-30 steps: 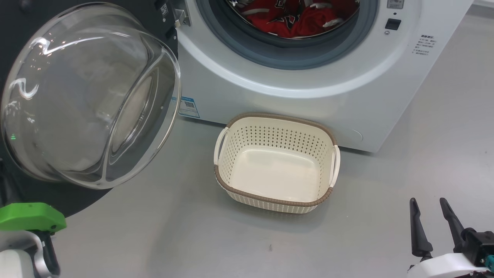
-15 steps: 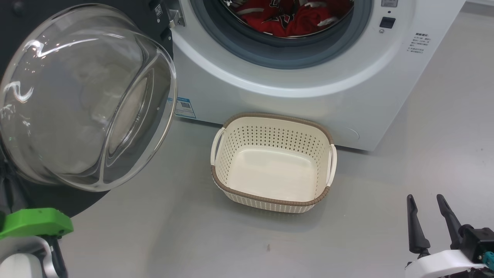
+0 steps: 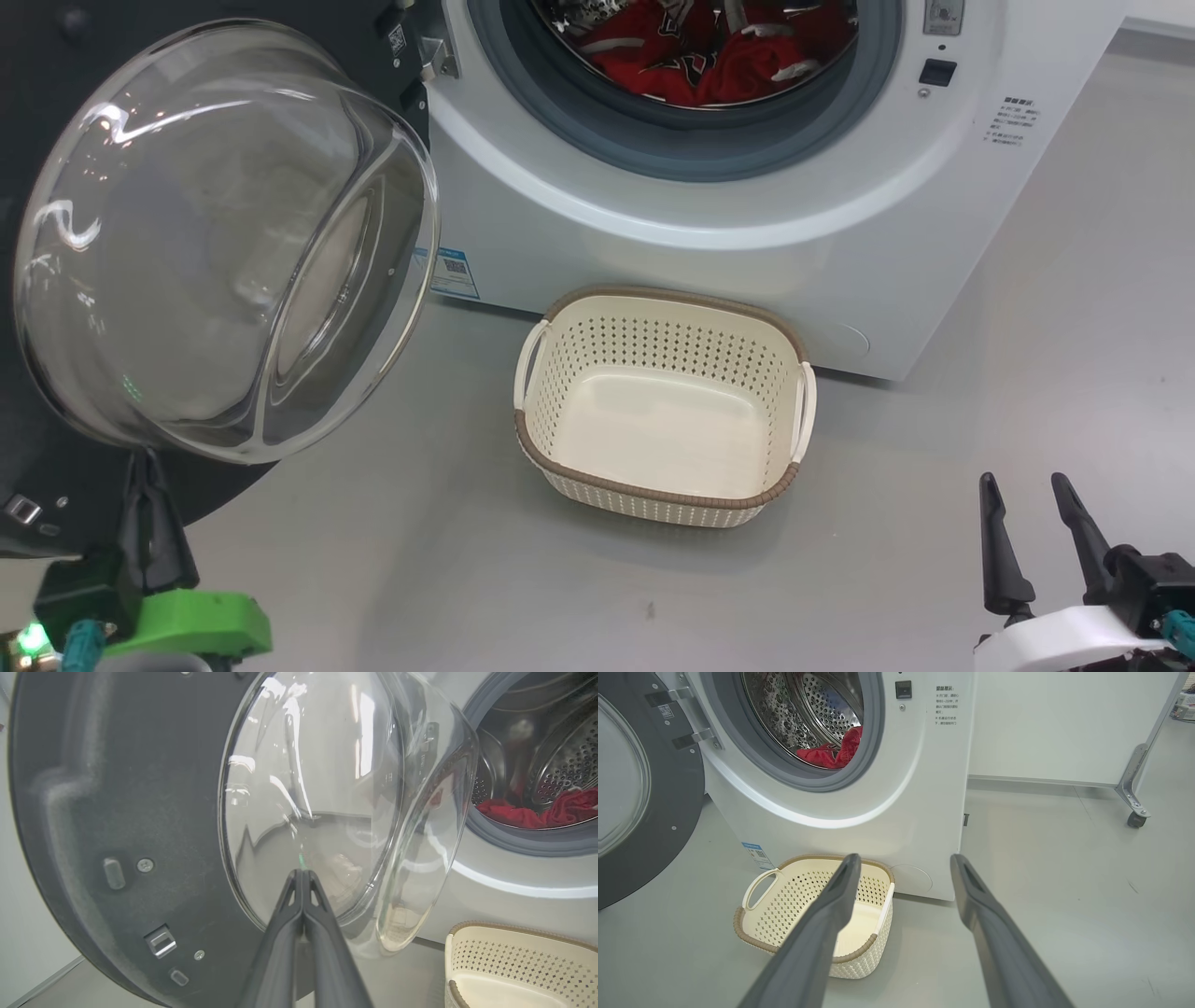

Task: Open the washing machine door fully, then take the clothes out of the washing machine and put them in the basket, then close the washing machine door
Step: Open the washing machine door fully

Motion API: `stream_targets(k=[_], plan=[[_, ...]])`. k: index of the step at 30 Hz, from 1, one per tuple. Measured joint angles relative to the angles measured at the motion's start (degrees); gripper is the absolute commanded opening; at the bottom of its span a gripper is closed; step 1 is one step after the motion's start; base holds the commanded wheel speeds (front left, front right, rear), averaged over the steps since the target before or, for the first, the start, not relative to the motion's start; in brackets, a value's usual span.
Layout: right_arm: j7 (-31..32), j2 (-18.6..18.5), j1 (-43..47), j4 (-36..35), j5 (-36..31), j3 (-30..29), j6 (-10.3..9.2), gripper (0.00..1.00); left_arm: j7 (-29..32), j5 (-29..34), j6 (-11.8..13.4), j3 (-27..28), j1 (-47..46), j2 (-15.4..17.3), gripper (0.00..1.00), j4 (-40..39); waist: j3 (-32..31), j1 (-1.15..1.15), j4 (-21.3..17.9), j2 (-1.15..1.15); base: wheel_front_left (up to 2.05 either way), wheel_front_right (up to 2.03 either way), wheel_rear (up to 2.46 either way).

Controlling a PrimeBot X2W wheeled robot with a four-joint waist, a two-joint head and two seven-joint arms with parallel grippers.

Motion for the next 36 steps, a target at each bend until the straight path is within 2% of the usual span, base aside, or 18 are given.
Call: stream_targets(k=[11, 16, 20, 21, 22, 24, 25, 26, 27, 36], plan=[[0.00, 0.94, 0.05, 0.65, -0.09, 1.70, 0.07, 1.00, -0.08, 0.01, -0.05, -7.08, 6.00, 0.15, 0.00, -3.45, -2.43, 0.00, -0.15, 0.00, 0.00, 0.00, 0.00], [0.00, 1.11, 0.05, 1.27, -0.58, 2.48, 0.23, 1.00, -0.08, -1.87, -0.62, -11.93, 7.21, 0.21, 0.00, -4.58, -3.62, 0.00, -1.51, 0.00, 0.00, 0.00, 0.00], [0.00, 1.35, 0.05, 1.62, -0.70, 2.99, 0.23, 1.00, -0.08, -1.86, -1.25, -13.68, 8.09, 0.31, 0.00, -5.15, -4.33, 0.00, -2.95, 0.00, 0.00, 0.00, 0.00], [0.00, 1.48, 0.05, 1.65, -0.78, 3.03, 0.22, 1.00, -0.08, -1.85, -1.30, -14.12, 8.26, 0.32, 0.03, -5.19, -4.47, 0.00, -3.37, 0.00, 0.00, 0.00, 0.00], [0.00, 1.59, 0.05, 1.68, -0.97, 3.15, 0.22, 1.00, -0.08, -1.83, -1.30, -14.39, 8.44, 0.32, 0.13, -5.24, -4.61, 0.00, -3.82, 0.00, 0.00, 0.00, 0.00], [0.00, 1.78, 0.05, 1.71, -1.02, 3.32, 0.22, 1.00, 0.01, -1.88, -1.46, -15.11, 8.72, 0.44, 0.39, -5.31, -4.85, 0.00, -4.75, 0.00, 0.00, 0.00, 0.00], [0.00, 1.81, 0.05, 1.76, -1.02, 3.38, 0.22, 1.00, 0.00, -2.18, -1.52, -15.58, 8.81, 0.46, 0.56, -5.42, -4.95, 0.00, -5.25, 0.00, 0.00, 0.00, 0.00], [0.00, 1.82, 0.05, 1.76, -1.02, 3.45, 0.22, 1.00, 0.01, -2.64, -1.55, -15.90, 8.82, 0.46, 0.82, -5.52, -5.05, 0.00, -5.75, 0.00, 0.00, 0.00, 0.00], [0.00, 1.83, 0.05, 1.77, -1.03, 3.47, 0.22, 1.00, 0.02, -3.04, -1.55, -16.10, 8.83, 0.46, 0.99, -5.66, -5.13, 0.00, -6.28, 0.00, 0.00, 0.00, 0.00], [0.00, 1.72, 0.04, 1.54, -1.77, 4.03, 0.22, 1.00, 0.10, -3.71, -1.43, -15.68, 8.82, 0.49, 1.00, -6.10, -5.44, 0.00, -11.17, 0.00, 0.00, 0.00, 0.00]])
